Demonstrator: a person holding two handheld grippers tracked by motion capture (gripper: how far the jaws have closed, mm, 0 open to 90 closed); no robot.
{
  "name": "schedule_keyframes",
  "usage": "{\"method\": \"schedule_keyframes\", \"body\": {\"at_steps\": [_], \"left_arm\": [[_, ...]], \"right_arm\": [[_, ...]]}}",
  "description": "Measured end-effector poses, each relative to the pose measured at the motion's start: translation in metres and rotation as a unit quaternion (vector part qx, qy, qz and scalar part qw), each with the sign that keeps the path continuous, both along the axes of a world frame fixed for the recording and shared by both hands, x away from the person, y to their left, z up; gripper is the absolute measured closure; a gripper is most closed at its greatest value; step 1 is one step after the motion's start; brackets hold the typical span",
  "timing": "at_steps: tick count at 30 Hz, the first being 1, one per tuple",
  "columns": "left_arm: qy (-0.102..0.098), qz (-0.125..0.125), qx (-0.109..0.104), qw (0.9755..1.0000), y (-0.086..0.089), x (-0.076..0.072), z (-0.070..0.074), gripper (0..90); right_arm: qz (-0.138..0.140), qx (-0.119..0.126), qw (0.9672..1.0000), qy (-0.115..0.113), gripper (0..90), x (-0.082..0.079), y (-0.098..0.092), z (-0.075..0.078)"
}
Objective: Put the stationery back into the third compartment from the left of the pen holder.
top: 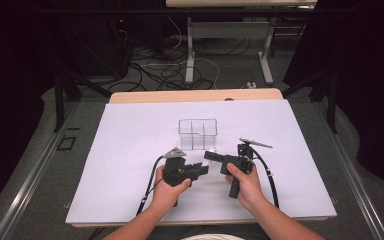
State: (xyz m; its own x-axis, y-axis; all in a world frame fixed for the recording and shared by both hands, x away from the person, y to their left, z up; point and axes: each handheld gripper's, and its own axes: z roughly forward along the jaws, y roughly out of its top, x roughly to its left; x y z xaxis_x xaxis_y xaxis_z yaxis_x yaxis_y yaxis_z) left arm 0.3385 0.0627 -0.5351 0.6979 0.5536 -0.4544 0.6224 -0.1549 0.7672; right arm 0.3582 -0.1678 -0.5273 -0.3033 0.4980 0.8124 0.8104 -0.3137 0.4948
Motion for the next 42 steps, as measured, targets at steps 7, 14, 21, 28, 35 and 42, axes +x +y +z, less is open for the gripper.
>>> {"method": "schedule_keyframes", "body": {"at_steps": [7,14,21,28,35,42], "left_arm": [[0.000,-0.016,0.007,0.9998,-0.005,-0.002,-0.001,70.8],[-0.002,-0.017,0.007,0.9998,-0.006,-0.002,-0.001,70.8],[-0.006,-0.017,0.007,0.9998,-0.007,-0.004,-0.001,70.8],[-0.005,-0.019,0.011,0.9998,-0.006,-0.004,-0.002,70.7],[0.006,-0.025,0.001,0.9997,-0.004,-0.003,-0.002,70.0],[0.012,-0.031,0.013,0.9994,-0.006,-0.004,-0.003,62.1]], "right_arm": [[0.004,0.004,0.9999,0.012,54.8,0.003,-0.004,-0.004],[0.011,0.005,0.9998,0.018,60.3,0.003,-0.002,-0.008],[0.007,0.012,0.9996,0.026,65.7,0.004,-0.002,-0.009],[0.006,0.006,0.9996,0.025,66.1,0.004,-0.002,-0.011],[0.010,0.010,0.9994,0.033,66.3,0.004,-0.001,-0.011],[0.009,0.003,0.9996,0.026,66.3,0.004,-0.003,-0.011]]}}
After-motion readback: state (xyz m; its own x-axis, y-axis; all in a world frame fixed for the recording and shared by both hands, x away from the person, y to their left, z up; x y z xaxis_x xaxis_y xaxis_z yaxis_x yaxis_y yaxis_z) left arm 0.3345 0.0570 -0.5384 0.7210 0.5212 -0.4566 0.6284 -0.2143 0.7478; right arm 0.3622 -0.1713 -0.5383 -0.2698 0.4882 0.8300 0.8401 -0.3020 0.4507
